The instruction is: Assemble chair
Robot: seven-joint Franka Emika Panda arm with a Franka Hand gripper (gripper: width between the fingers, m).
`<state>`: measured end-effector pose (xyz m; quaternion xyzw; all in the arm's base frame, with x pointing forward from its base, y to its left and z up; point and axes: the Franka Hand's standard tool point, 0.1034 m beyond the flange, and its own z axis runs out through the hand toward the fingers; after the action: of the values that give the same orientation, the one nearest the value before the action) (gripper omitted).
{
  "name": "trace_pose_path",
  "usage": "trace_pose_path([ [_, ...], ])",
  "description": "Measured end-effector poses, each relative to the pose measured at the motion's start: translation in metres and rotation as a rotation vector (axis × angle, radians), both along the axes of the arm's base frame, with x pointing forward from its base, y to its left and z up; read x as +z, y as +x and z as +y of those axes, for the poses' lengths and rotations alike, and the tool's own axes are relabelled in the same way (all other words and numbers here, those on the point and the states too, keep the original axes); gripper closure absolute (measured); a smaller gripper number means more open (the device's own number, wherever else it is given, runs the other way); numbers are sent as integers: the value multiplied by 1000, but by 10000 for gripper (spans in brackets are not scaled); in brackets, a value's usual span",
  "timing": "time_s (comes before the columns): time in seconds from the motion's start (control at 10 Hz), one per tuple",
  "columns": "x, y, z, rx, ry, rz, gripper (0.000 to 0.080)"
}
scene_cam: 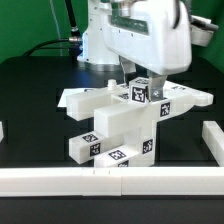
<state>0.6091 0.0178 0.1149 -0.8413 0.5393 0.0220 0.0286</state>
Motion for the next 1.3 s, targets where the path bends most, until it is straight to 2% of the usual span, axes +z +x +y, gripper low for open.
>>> trace_pose_path([
  [0.4,1,2,0,437,-25,-22,151],
  [0.7,1,2,0,494,-26,-25,163],
  [0.9,1,2,0,482,-26,-25,517],
  [1.2,1,3,-4,434,-25,-27,514],
  [1.3,1,4,-4,314,-21,-30,514],
])
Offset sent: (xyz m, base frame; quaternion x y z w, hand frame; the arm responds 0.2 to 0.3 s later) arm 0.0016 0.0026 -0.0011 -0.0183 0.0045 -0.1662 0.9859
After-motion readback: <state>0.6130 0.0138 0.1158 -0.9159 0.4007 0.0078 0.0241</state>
